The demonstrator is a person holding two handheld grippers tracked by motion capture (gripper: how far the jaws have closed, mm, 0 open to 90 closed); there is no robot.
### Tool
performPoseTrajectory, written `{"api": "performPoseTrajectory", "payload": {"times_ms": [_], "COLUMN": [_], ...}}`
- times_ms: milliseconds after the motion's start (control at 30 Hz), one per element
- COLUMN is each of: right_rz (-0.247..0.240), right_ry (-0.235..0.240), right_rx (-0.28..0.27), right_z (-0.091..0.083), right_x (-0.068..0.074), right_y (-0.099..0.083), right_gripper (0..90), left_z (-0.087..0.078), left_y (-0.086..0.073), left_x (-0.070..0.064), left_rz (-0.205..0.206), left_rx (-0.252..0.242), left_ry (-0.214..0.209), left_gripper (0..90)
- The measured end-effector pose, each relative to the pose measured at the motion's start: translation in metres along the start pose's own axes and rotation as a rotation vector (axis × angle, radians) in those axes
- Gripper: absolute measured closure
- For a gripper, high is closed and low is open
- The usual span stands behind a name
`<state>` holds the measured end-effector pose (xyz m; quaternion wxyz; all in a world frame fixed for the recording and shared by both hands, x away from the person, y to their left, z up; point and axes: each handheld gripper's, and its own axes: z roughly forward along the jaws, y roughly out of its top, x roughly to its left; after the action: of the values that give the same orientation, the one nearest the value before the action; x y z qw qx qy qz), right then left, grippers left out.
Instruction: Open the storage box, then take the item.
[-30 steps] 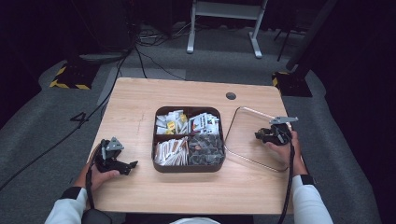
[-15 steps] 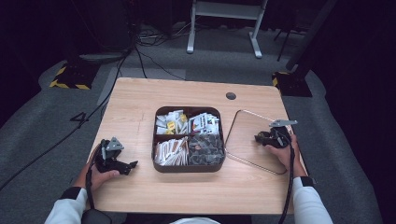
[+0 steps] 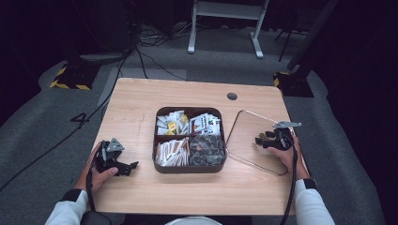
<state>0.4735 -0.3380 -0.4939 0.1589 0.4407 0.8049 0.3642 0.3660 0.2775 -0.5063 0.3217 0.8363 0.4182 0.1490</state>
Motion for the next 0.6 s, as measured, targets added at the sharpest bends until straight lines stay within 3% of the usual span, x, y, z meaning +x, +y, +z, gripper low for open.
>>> {"api": "performPoseTrajectory", "payload": {"times_ms": [100,233,600], "right_rz": [-0.003,0.01,-0.011], "right_ry": [-0.027,-0.041,-0.04], "right_rx": [0.021,0.05,-0.013], "right_z": [0.0,-0.005,-0.021], "right_x": [0.0,-0.002,0.002], "right_y": [0.001,0.003,0.015], "right_gripper": [26.9,26.1,25.2], "left_z": [0.0,-0.001,-0.001], "left_y": [-0.001,-0.001,-0.001], "left_x": [0.0,0.0,0.001], "left_rz": [-0.005,-0.002,0.0], "left_rx": [0.0,0.0,0.0], "left_ry": [0.003,0.002,-0.002], "left_gripper": [0.0,0.0,0.0]}}
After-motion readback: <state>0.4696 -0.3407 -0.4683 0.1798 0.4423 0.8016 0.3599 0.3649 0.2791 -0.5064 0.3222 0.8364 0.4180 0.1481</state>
